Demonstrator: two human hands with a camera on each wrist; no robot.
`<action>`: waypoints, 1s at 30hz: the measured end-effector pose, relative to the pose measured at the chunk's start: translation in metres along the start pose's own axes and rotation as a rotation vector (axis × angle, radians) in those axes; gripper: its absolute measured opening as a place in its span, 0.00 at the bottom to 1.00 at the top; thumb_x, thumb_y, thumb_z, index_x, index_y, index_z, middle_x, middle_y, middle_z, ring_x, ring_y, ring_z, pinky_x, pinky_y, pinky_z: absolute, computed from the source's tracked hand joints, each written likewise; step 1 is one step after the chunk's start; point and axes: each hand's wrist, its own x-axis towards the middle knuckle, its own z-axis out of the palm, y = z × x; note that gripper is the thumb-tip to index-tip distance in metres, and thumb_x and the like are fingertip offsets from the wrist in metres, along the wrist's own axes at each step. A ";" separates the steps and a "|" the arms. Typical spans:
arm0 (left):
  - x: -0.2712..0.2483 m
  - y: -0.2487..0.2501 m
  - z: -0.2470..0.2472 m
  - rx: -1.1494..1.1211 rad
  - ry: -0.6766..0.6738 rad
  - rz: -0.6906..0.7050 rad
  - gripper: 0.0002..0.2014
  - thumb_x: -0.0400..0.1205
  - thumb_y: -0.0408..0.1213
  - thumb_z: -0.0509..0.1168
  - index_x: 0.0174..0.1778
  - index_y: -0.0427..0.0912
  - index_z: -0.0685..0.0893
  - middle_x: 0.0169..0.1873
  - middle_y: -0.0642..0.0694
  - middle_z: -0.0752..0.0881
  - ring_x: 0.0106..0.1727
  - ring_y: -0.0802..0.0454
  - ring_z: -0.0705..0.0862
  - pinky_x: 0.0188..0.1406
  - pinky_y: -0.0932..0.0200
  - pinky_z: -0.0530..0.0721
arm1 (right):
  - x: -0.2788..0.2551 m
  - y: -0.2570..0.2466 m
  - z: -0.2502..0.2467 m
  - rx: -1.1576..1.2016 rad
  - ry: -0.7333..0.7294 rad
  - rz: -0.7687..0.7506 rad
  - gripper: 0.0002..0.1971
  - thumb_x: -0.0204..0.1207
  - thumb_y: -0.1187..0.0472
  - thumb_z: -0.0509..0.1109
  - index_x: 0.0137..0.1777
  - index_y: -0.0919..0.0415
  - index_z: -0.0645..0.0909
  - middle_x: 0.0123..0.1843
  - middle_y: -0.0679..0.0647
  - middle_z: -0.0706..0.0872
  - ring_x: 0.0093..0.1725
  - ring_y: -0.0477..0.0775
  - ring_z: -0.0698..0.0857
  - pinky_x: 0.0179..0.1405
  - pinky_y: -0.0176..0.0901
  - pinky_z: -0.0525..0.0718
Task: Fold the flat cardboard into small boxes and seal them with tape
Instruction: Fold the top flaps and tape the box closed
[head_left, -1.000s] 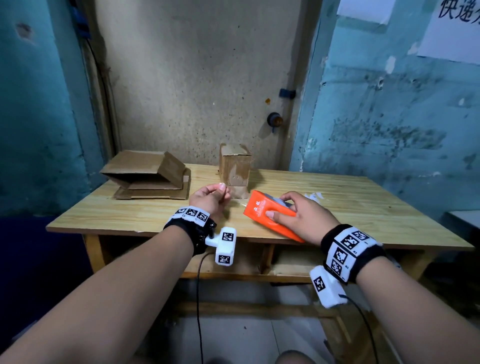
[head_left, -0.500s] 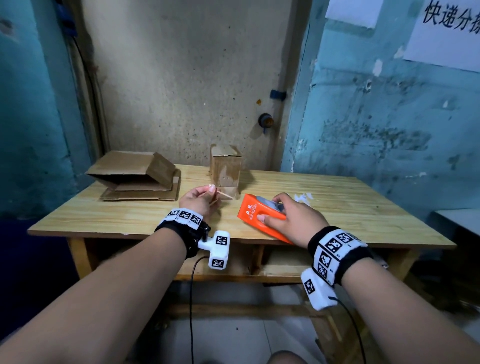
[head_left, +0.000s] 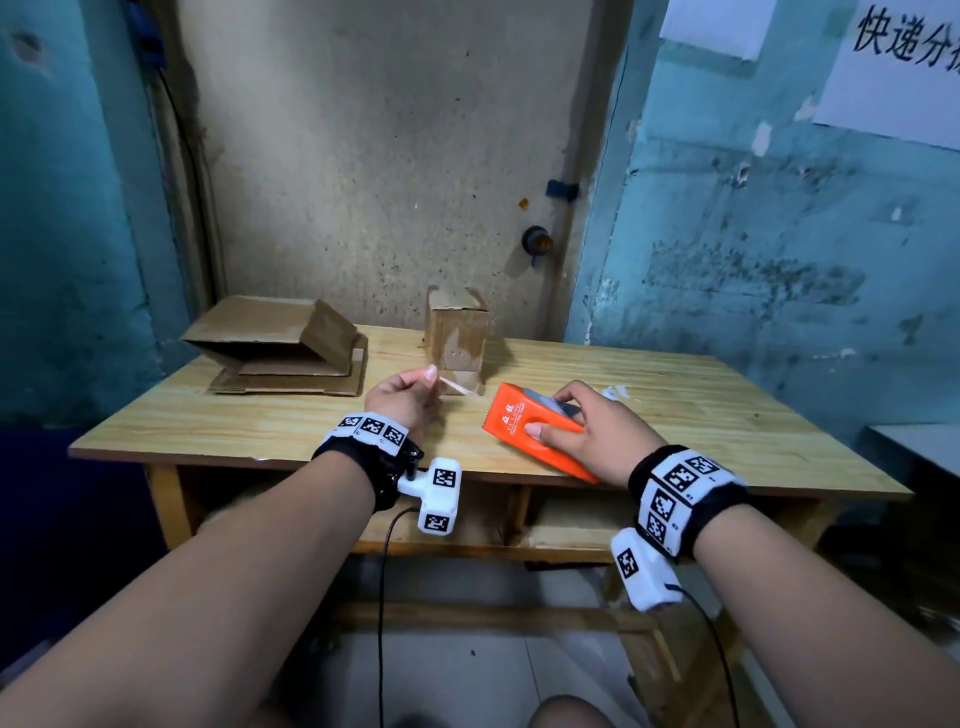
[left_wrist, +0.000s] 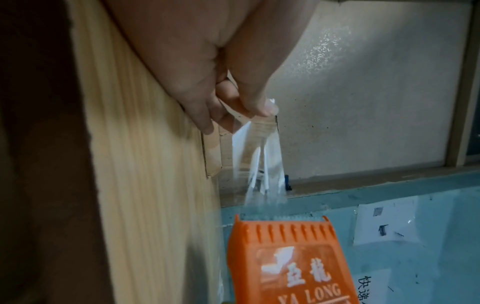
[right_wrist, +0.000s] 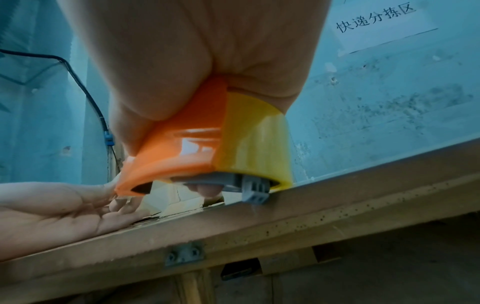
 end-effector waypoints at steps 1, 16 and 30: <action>0.000 -0.001 0.001 -0.008 0.007 -0.004 0.04 0.83 0.33 0.73 0.47 0.36 0.86 0.36 0.36 0.89 0.34 0.41 0.88 0.28 0.52 0.85 | 0.000 -0.003 0.001 -0.016 -0.003 -0.004 0.26 0.77 0.31 0.73 0.65 0.46 0.74 0.59 0.47 0.89 0.52 0.49 0.87 0.47 0.44 0.78; -0.007 -0.001 0.004 0.070 -0.004 0.080 0.04 0.80 0.35 0.76 0.43 0.39 0.89 0.40 0.40 0.93 0.44 0.42 0.89 0.58 0.44 0.89 | 0.003 -0.001 0.003 0.124 0.005 0.046 0.26 0.76 0.33 0.76 0.63 0.47 0.74 0.51 0.45 0.91 0.45 0.49 0.90 0.42 0.44 0.81; -0.012 0.003 0.002 -0.106 -0.080 0.056 0.04 0.81 0.26 0.72 0.44 0.38 0.85 0.39 0.41 0.92 0.45 0.49 0.92 0.52 0.49 0.91 | 0.003 0.006 0.005 0.139 -0.004 0.035 0.28 0.73 0.29 0.76 0.63 0.42 0.73 0.56 0.43 0.91 0.48 0.47 0.91 0.49 0.46 0.86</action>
